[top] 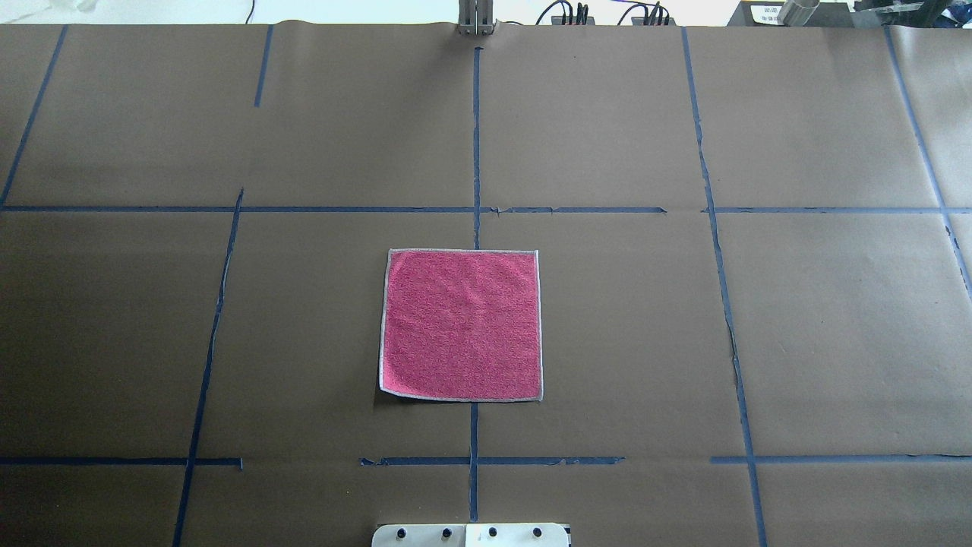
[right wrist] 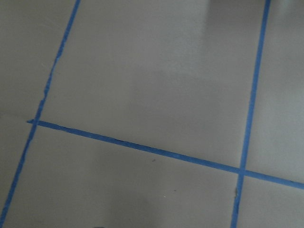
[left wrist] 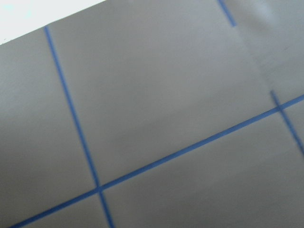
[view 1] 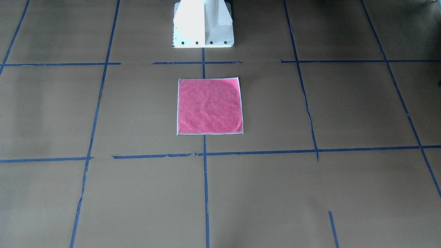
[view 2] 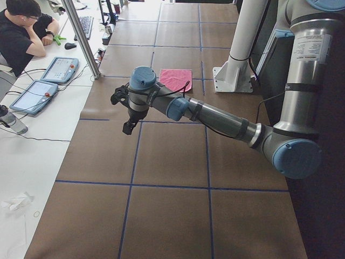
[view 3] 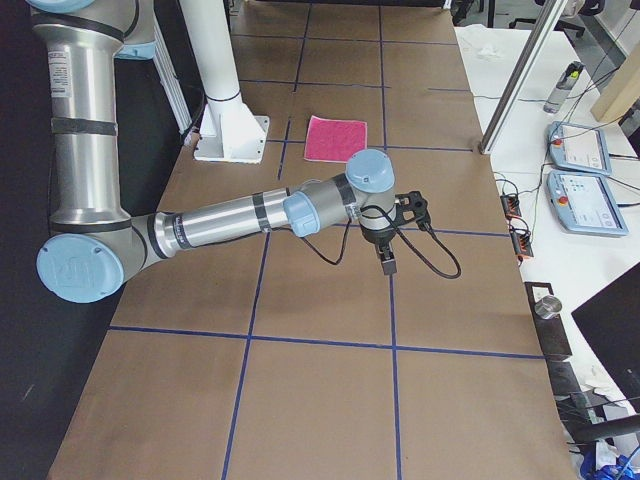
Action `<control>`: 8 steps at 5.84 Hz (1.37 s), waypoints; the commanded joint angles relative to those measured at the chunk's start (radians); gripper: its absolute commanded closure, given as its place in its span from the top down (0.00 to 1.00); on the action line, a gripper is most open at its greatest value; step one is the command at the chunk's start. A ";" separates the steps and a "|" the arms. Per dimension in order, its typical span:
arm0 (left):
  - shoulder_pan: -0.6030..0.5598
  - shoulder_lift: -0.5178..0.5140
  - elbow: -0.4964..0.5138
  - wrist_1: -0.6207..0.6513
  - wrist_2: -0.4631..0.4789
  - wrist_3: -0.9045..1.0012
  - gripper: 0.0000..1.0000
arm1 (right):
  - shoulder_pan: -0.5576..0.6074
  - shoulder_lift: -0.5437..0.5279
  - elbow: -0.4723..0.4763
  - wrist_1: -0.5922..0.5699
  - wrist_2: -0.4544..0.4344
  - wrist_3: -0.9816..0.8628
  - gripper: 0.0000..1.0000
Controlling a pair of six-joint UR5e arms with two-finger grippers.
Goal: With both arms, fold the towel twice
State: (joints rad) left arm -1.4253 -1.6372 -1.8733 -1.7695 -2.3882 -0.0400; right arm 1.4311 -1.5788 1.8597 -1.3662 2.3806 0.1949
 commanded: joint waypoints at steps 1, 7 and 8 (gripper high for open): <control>0.186 -0.018 -0.036 -0.062 0.001 -0.291 1.00 | -0.127 0.078 0.025 0.038 0.040 0.180 1.00; 0.827 -0.214 -0.191 0.048 0.521 -1.257 0.86 | -0.797 0.220 0.162 0.118 -0.518 1.044 0.97; 0.924 -0.246 -0.176 0.056 0.584 -1.343 0.79 | -0.863 0.235 0.154 0.116 -0.576 1.111 0.94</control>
State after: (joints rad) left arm -0.5880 -1.8461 -2.0605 -1.7349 -1.8655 -1.2945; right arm 0.6369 -1.3607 2.0202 -1.2481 1.8658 1.2395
